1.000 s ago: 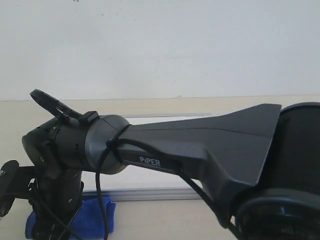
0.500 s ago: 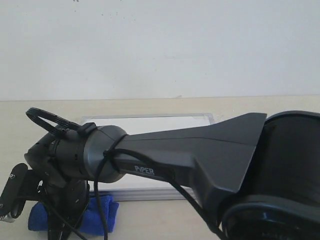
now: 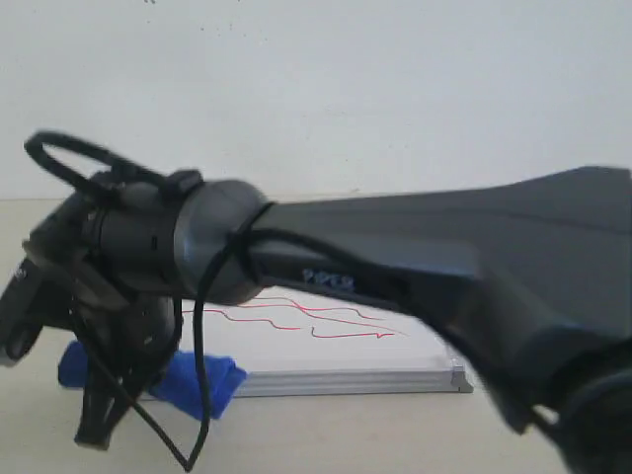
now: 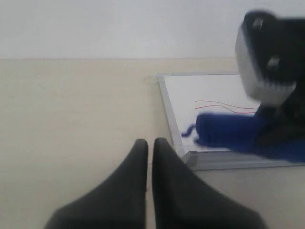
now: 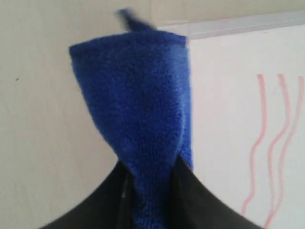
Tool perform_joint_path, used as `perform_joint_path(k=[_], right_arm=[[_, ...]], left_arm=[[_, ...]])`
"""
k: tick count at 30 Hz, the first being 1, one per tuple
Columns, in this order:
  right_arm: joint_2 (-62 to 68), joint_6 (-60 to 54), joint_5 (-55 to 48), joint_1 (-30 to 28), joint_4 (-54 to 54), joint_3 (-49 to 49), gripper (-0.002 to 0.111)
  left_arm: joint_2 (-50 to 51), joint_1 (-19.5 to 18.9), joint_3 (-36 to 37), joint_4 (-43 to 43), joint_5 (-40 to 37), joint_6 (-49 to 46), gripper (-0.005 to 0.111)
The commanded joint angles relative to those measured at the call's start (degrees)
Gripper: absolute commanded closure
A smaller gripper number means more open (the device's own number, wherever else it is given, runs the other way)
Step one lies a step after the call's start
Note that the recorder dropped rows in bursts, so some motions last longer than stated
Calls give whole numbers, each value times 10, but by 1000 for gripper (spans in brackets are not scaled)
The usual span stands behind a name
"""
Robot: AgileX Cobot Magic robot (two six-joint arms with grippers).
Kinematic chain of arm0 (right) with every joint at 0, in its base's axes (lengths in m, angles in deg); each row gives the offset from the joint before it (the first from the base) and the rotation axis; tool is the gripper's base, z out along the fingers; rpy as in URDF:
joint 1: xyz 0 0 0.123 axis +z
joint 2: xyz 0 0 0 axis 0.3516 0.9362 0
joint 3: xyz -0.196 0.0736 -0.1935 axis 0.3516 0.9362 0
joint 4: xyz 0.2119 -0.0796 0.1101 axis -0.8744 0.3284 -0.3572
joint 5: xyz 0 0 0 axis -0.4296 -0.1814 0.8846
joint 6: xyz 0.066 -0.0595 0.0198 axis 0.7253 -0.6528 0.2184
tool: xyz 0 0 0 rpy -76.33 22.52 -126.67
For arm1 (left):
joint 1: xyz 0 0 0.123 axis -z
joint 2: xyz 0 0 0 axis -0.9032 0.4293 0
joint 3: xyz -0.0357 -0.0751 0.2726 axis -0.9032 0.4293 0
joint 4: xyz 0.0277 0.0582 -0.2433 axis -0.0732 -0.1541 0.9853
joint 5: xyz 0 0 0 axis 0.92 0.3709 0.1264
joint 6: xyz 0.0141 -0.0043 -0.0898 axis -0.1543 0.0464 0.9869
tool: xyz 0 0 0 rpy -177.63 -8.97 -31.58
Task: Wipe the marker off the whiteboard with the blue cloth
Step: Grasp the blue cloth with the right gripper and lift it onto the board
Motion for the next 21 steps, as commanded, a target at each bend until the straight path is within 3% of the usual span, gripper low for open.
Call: perform_joint_path(k=[1, 10, 16, 21], right_arm=[[-72, 45, 1, -6, 33, -2, 108], [-95, 190, 13, -48, 80, -2, 108], [-91, 107, 59, -106, 61, -2, 108], [-86, -10, 131, -156, -65, -2, 108]], left_arm=[[2, 5, 2, 7, 4, -3, 103], [2, 5, 2, 7, 4, -3, 103], [2, 5, 2, 7, 4, -3, 103], [2, 5, 2, 7, 4, -3, 103]])
